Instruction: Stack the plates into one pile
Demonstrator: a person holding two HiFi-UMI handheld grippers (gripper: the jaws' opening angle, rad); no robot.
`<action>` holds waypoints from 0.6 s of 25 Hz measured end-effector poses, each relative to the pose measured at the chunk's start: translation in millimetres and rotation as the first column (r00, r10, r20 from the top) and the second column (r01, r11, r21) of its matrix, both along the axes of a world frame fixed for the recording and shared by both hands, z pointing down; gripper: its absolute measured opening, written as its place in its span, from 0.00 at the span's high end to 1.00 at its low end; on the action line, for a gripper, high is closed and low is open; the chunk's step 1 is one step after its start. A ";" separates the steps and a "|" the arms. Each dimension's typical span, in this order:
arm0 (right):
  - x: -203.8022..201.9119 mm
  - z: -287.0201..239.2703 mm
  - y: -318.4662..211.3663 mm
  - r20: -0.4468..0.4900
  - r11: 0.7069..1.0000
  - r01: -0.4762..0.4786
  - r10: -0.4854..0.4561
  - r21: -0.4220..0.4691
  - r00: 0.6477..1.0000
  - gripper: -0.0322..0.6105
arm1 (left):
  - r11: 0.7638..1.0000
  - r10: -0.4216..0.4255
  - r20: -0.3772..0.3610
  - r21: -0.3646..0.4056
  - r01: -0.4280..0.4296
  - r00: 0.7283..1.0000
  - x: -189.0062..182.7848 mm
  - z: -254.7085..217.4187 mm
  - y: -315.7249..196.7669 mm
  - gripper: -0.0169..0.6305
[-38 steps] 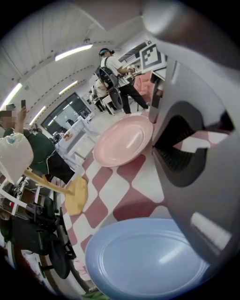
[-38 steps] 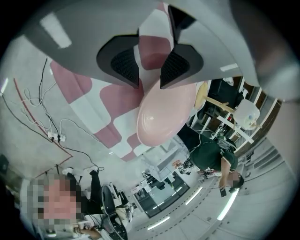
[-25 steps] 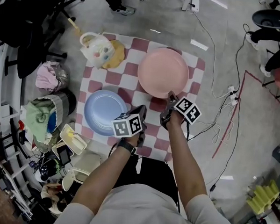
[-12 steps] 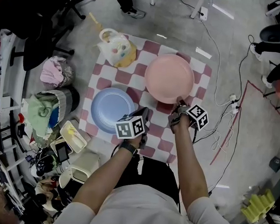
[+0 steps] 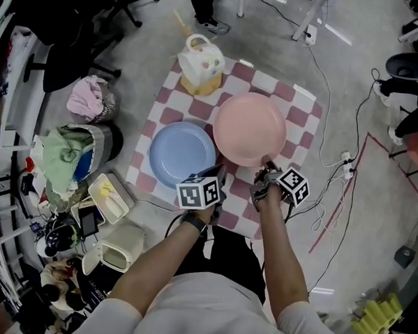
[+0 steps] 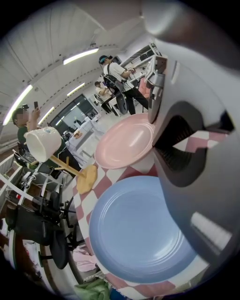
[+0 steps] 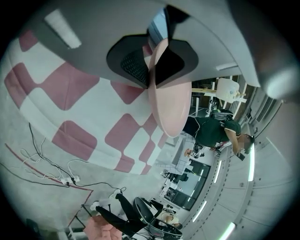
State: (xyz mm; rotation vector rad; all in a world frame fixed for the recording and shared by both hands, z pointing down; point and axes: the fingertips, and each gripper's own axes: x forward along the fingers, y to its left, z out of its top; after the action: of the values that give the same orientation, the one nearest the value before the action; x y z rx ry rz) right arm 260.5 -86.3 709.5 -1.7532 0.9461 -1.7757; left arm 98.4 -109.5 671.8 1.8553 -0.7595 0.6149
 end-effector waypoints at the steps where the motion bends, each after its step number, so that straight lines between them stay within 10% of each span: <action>1: -8.1 -1.5 2.7 0.000 1.000 0.010 -0.010 0.000 1.000 0.88 | 1.000 -0.007 -0.001 -0.003 0.007 1.000 -6.7 -1.0 3.6 0.96; 15: -120.2 -13.8 -3.6 -0.006 0.983 0.184 -0.184 0.014 0.983 0.87 | 0.991 -0.135 -0.003 0.016 0.135 0.991 -107.1 -11.6 18.5 0.96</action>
State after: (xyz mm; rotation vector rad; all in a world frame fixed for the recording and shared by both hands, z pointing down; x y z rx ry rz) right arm 140.2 -89.9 695.7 -1.7092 1.1527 -1.8723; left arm -8.7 -91.0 660.2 1.8021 -0.8834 0.5213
